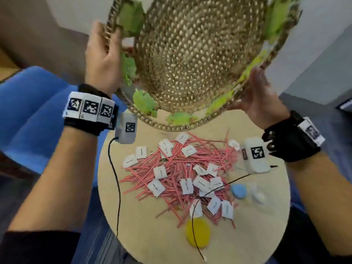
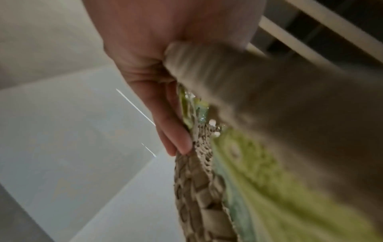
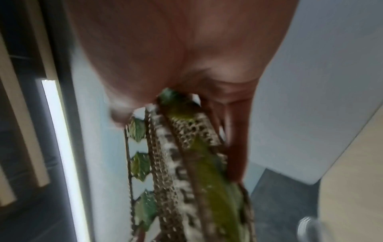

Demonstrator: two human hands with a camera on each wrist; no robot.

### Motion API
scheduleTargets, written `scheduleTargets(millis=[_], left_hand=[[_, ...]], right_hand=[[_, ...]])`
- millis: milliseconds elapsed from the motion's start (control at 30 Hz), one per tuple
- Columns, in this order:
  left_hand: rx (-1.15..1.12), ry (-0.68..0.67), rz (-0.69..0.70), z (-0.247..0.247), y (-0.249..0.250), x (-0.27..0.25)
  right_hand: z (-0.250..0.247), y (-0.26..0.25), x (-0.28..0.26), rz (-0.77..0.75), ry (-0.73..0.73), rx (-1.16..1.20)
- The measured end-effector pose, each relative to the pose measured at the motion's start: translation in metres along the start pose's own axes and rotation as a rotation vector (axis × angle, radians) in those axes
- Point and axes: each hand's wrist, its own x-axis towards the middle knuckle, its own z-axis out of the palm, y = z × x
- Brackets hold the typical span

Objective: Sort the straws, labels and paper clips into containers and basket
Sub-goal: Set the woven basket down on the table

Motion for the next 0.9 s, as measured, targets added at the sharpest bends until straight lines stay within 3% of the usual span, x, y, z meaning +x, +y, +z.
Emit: scheduleTargets(millis=[33,100,200,300,400,567,667,767,900], left_hand=[[0.021,-0.116,-0.036,0.028,0.02,-0.012],[0.058,-0.189,-0.09,0.073,0.032,-0.026],[-0.07,-0.252,-0.155,0.12,0.03,-0.039],[-0.188,-0.417,-0.361,0.159,0.018,-0.063],[-0.252,-0.569,-0.549,0.191,0.0,-0.087],[-0.123,-0.539,-0.531,0.208,-0.03,-0.096],[-0.117,-0.542,-0.534,0.194,-0.038,-0.101],[0.185,-0.567,-0.477,0.163,-0.075,-0.11],[0.725,-0.713,-0.621,0.113,-0.152,-0.144]], right_hand=[[-0.019,0.01,0.0,0.045,0.166,-0.036],[-0.054,0.032,-0.002,0.112,0.409,-0.013],[-0.093,0.053,-0.005,0.147,0.589,0.167],[-0.114,0.062,-0.005,0.164,0.74,0.268],[-0.117,0.071,-0.001,0.22,0.731,0.319],[-0.125,0.087,0.004,0.328,0.572,0.343],[-0.138,0.111,0.017,0.333,0.696,0.324],[-0.137,0.136,0.036,0.357,0.745,0.405],[-0.133,0.169,0.065,0.439,0.702,0.551]])
